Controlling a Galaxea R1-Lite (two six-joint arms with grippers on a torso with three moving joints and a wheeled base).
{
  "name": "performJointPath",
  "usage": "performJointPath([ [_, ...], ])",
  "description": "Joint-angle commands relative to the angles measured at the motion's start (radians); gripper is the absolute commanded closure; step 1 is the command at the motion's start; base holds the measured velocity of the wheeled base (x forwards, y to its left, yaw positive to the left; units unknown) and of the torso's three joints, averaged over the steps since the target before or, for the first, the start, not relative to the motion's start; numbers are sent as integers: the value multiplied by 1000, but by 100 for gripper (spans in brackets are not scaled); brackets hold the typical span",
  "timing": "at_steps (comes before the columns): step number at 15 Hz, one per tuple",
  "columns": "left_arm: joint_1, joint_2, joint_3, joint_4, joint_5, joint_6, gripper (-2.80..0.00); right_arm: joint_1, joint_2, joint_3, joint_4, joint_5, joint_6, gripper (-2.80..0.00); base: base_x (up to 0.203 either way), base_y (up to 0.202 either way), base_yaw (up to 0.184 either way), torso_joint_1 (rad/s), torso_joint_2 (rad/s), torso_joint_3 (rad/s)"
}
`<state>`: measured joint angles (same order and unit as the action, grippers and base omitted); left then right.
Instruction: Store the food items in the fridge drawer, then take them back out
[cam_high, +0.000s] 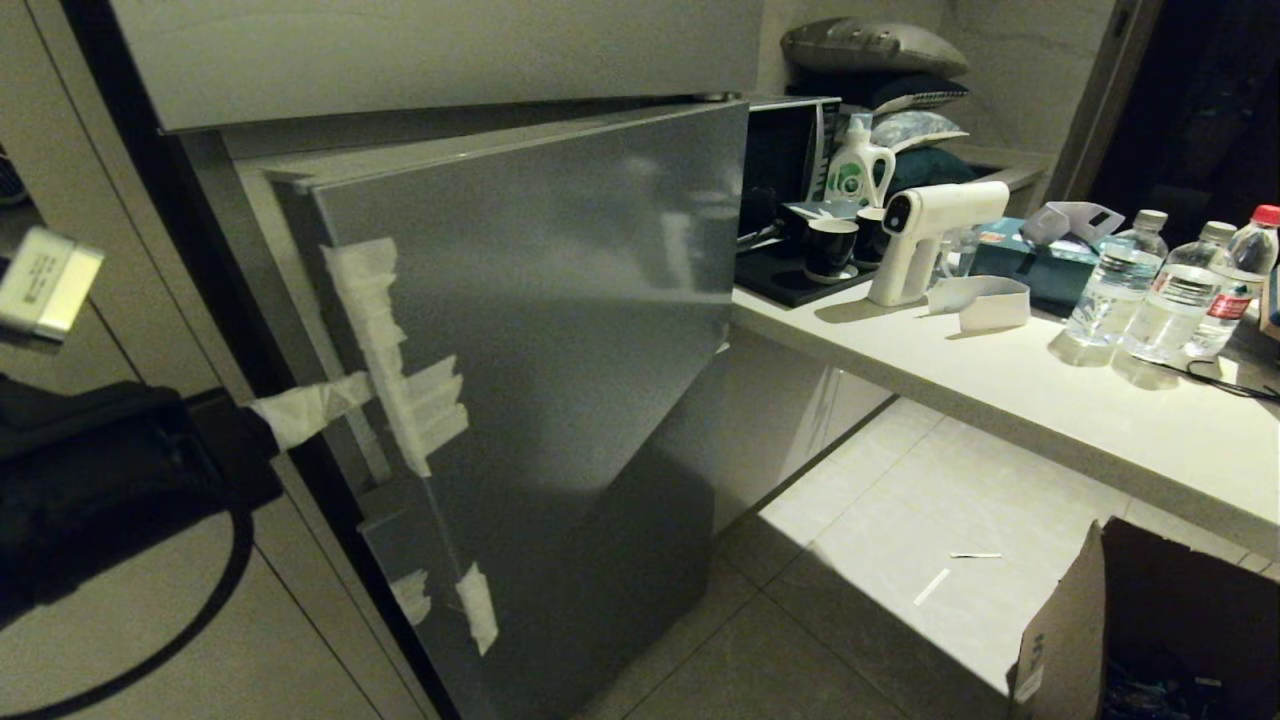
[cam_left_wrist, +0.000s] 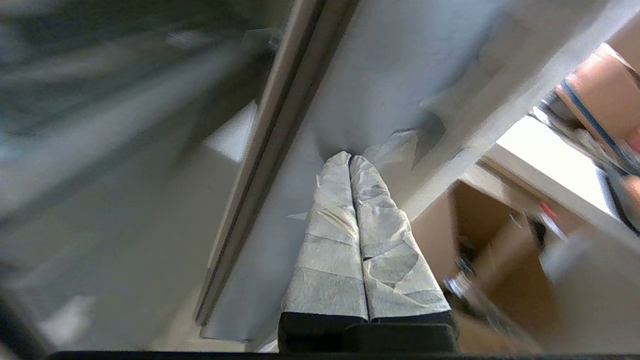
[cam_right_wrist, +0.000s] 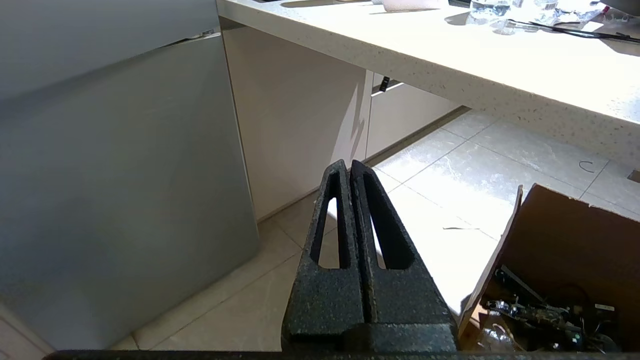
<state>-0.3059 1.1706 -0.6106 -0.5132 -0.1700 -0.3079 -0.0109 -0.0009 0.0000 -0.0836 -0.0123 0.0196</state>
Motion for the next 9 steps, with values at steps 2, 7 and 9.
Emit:
performJointPath([
  [2,-178,-40,12,-4,76,-2,0,0,1,29,-1,0,0,0,0,0,0,0,0,0],
  [7,-298,-92,13,1,142,6,0,0,1,29,-1,0,0,0,0,0,0,0,0,0],
  [9,-298,-172,17,14,217,23,0,0,0,30,-1,0,0,0,0,0,0,0,0,0],
])
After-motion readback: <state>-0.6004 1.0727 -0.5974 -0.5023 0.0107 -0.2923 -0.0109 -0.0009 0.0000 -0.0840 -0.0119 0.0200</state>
